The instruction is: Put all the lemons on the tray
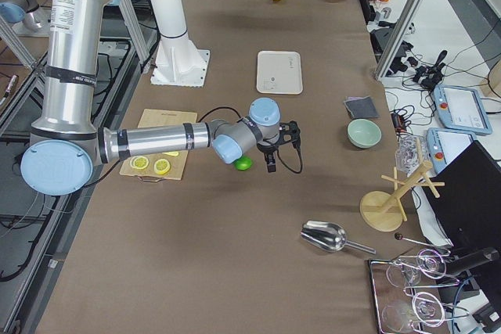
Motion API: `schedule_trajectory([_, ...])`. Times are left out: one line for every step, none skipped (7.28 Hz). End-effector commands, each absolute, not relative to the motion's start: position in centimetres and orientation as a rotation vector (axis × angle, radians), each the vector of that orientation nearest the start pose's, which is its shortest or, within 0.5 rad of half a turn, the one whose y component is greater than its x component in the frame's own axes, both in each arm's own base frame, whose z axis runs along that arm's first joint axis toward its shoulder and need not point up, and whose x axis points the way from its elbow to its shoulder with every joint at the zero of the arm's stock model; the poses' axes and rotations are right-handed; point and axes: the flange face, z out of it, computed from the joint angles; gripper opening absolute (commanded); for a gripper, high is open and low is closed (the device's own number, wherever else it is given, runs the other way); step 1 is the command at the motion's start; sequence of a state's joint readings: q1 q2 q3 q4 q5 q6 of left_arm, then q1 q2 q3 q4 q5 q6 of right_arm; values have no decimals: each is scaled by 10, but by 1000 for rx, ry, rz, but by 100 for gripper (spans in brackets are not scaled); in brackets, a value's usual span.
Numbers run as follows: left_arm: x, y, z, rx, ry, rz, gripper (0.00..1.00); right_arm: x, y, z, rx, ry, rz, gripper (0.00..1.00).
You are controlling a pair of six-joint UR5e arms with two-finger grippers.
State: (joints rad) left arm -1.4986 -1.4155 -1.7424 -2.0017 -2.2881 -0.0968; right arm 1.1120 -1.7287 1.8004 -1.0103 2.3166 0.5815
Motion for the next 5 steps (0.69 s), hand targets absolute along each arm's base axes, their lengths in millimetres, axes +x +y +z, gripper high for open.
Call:
schedule_trajectory([-35, -453, 598, 372, 740, 141, 98, -187, -404, 560, 132, -917, -122, 100])
schedule_trajectory([-34, -451, 598, 367, 755, 143, 98, -206, -391, 562, 131, -908, -151, 100])
schedule_trajectory([-33, -451, 598, 363, 776, 148, 98, -220, -383, 565, 109, -897, -147, 100])
schedule_trajectory([-33, -451, 600, 360, 776, 148, 98, -223, -377, 571, 98, -884, -161, 100])
schedule_trajectory([-33, -451, 599, 360, 776, 148, 98, -223, -371, 577, 89, -875, -170, 100])
